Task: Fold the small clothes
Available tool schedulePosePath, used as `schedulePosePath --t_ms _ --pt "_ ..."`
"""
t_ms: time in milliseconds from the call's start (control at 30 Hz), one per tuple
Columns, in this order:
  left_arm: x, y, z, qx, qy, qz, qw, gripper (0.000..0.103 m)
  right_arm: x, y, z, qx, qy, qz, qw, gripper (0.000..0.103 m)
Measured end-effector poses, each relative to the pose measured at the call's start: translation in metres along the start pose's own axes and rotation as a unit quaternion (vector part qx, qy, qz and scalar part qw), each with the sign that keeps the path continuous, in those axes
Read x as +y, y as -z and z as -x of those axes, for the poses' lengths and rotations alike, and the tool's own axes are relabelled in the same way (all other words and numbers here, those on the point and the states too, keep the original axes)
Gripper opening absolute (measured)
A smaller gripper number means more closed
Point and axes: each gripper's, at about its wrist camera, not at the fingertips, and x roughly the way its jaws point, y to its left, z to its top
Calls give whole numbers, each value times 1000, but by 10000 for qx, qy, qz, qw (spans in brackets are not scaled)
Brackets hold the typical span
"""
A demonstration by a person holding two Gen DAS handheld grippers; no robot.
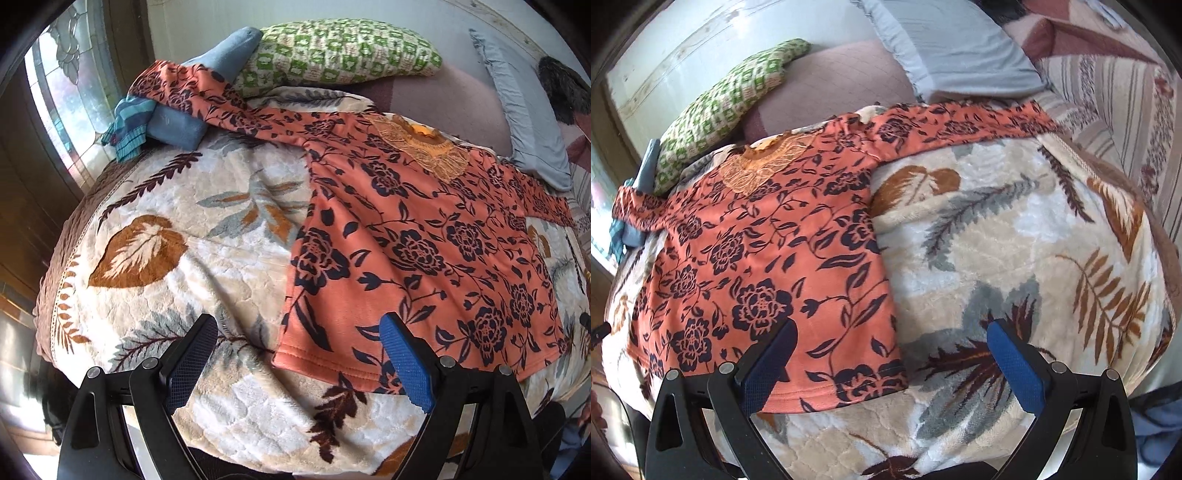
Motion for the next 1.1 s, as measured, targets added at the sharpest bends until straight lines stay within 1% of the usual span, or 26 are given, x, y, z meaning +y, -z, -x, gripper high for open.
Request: schedulePosePath --t_ms 67,133,200,267,300,333,367,400,433,467,500,533,567,600,633,700,733,767,833,867,933,967,1000,1033,1100 --pt "10 -2 -15 241 65 265 9993 89 -5 3 -15 194 -36 -86 9998 103" --pt "18 0 -30 504 209 557 9970 89 0 8 -29 373 -232 -67 9990 102" --pt "24 2 -48 786 506 819 9922 89 9 14 -37 483 -471 0 9977 102" --pt "30 1 -69 1055 765 1025 9862 89 20 18 -46 587 -607 128 9963 101" --pt "30 2 -78 1180 881 1106 9829 89 26 20 -49 624 -668 197 9956 98" --pt "31 3 -87 1276 1010 1185 9795 88 31 22 -52 647 -738 272 9948 91" --pt "30 4 -93 1330 1065 1276 9771 88 35 25 -54 642 -731 345 9947 86" --pt "31 3 -94 1226 1001 1337 9783 87 37 26 -53 572 -624 442 9954 72" --pt "31 0 -93 1117 981 1369 9794 83 38 28 -51 464 -545 557 9959 50" --pt "31 -2 -92 1050 924 1390 9804 68 36 27 -50 407 -579 613 9956 33" --pt "32 -4 -91 1010 830 1417 9812 59 32 25 -48 401 -701 566 9951 8" --pt "34 -7 -88 972 929 1461 9801 33 26 21 -44 392 -900 447 9942 8" --pt "38 -8 -88 1074 1248 1563 9739 12 21 18 -37 358 -1072 350 9930 8" --pt "41 -9 -85 1164 1438 1703 9679 12 18 15 -28 267 -1183 301 9922 7" --pt "41 -9 -79 1151 1361 1700 9692 12 14 12 -17 151 -1275 291 9913 7" --pt "42 -8 -71 1036 1063 1499 9775 13 8 11 -1 33 -1301 313 9910 5" --pt "39 -5 -71 1066 918 1428 9797 13 4 12 -1 79 -1276 295 9914 5" --pt "35 -1 -76 1133 787 1361 9810 13 -1 15 -7 217 -1235 260 9918 5" --pt "35 7 -95 1390 484 1296 9806 13 -9 25 -27 514 -1025 218 9932 5" --pt "33 16 -96 1410 486 1293 9803 13 -11 31 -37 633 -983 171 9930 6" --pt "30 13 -88 1299 520 1077 9843 13 -13 32 -39 586 -1016 100 9930 7" --pt "28 11 -80 1228 691 958 9854 13 -12 29 -36 566 -1101 95 9923 10" --pt "27 6 -71 1091 919 815 9864 13 -14 27 -33 533 -1141 85 9920 17" --pt "25 1 -60 928 1033 647 9882 14 -16 23 -30 498 -1195 83 9916 18" --pt "18 -12 -40 516 1024 294 9930 19 -26 9 -21 308 -1265 -9 9915 19"
